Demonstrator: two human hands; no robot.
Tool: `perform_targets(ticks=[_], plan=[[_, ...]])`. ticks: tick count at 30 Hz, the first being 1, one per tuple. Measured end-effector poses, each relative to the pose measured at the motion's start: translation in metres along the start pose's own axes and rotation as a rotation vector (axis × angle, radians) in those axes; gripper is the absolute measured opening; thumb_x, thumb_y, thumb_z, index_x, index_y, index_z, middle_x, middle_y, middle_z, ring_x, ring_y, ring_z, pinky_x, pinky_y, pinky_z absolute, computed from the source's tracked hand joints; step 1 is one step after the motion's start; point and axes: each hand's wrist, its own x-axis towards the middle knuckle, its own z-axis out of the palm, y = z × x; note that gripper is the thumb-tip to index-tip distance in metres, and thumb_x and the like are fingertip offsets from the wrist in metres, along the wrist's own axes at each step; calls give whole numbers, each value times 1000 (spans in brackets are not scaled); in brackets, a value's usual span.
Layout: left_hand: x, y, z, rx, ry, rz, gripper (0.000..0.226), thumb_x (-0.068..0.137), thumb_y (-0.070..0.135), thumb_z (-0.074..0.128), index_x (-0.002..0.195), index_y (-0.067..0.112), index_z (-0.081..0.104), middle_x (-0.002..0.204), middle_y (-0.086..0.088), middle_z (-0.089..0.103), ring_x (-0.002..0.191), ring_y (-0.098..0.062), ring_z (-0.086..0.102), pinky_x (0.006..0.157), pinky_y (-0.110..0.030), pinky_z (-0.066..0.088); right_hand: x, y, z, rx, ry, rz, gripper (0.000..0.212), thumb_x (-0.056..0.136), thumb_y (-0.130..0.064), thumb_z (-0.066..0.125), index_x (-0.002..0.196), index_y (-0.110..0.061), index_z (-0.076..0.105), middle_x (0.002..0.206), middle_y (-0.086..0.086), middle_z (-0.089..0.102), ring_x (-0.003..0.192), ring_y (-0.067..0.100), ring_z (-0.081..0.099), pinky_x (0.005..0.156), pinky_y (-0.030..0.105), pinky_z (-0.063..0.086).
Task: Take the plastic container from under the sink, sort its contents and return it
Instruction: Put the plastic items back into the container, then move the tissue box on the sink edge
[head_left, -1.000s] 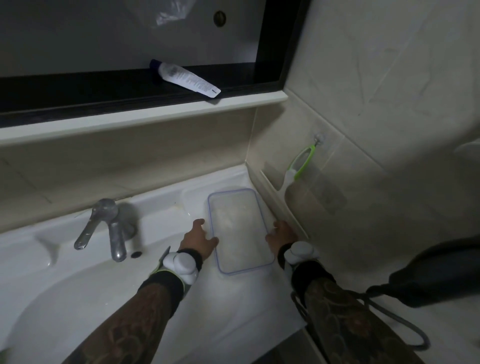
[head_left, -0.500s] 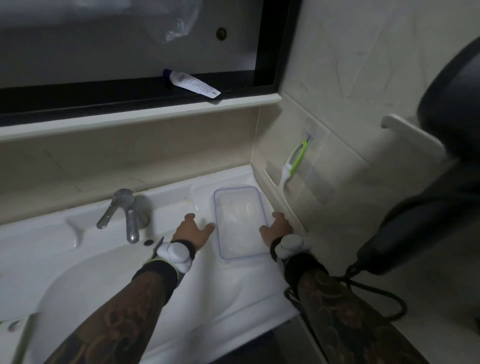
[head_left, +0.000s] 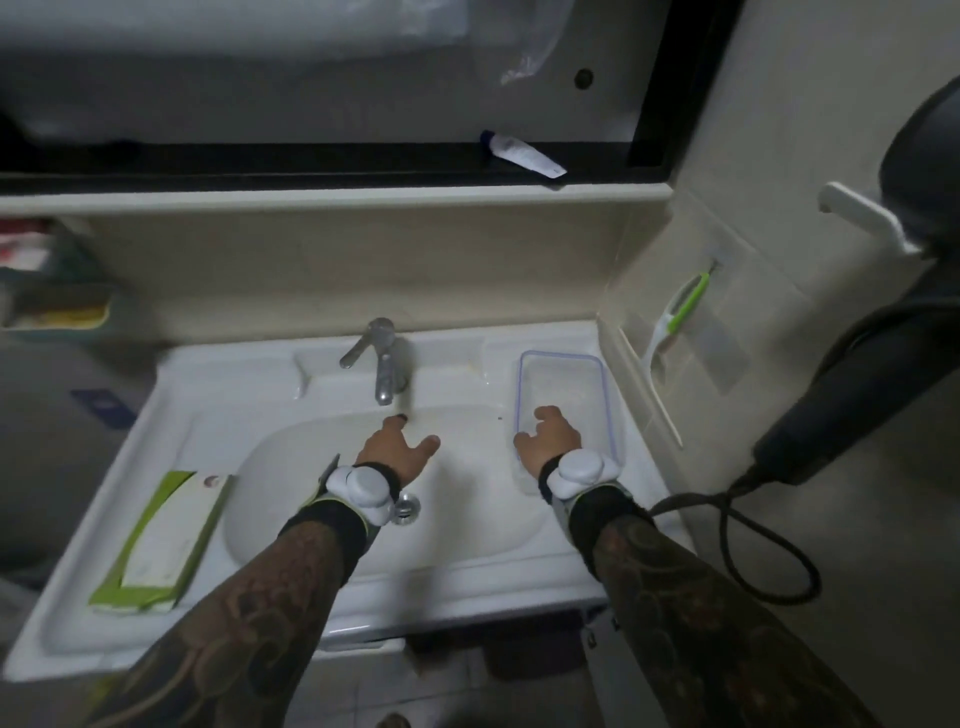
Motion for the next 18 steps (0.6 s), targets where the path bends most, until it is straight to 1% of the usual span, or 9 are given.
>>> perform_targets(ticks=[1,3,5,8,9,12,13,15,18], plan=[[-1,-4,-2,8,-3,-12,74,87,51,58,145,14,33,144,-11,49,131,-31,48,108,-40,40,-1,1,2,-6,-17,-2,54,89,-25,56,139,-12,39,139,11,52,128,30,49,104,30,37],[-4,-26,-19,32,28,-58,71,87,50,57,144,14,35,144,-11,50,131,-31,48,107,-40,40,-2,-9,23,-39,-114,-21,52,89,-31,55,137,-14,43,140,4,52,129,25,49,101,24,36],[-6,-46,-32,55,51,-103,69,87,49,56,144,15,35,143,-10,50,129,-31,49,106,-39,41,-5,-17,42,-69,-176,-30,51,88,-35,54,136,-17,45,141,-1,51,129,22,48,99,22,36],[-6,-86,-59,61,106,-176,66,88,45,56,143,14,36,141,-11,52,127,-31,51,105,-37,42,-14,-30,88,-31,-243,-6,50,83,-36,59,130,-22,49,134,0,56,121,26,54,89,22,38],[-6,-89,-63,61,116,-178,65,89,43,55,143,14,36,141,-11,52,128,-31,50,105,-36,42,-16,-29,93,-17,-255,6,50,81,-36,61,129,-22,50,132,1,58,119,27,54,86,22,37],[-5,-123,-88,70,146,-219,62,90,38,55,143,12,37,140,-12,52,131,-30,47,105,-35,39,-26,-43,133,-3,-335,22,51,79,-35,62,127,-23,52,125,1,62,109,25,57,81,20,37],[-3,-135,-97,74,158,-231,62,89,37,55,142,11,38,141,-12,51,130,-30,48,105,-35,40,-29,-50,147,-3,-356,28,51,78,-35,62,127,-23,52,123,1,63,106,24,58,81,20,37],[0,-152,-109,81,179,-238,61,89,36,57,141,11,40,141,-13,51,127,-32,51,105,-36,42,-34,-61,165,-5,-385,31,52,79,-35,61,129,-22,52,127,1,61,111,24,58,84,20,39],[5,-184,-133,57,184,-251,58,88,31,59,140,12,42,139,-11,53,126,-29,52,104,-33,42,-42,-85,204,-66,-430,10,55,79,-38,59,131,-23,50,136,-1,55,121,24,54,98,25,41]])
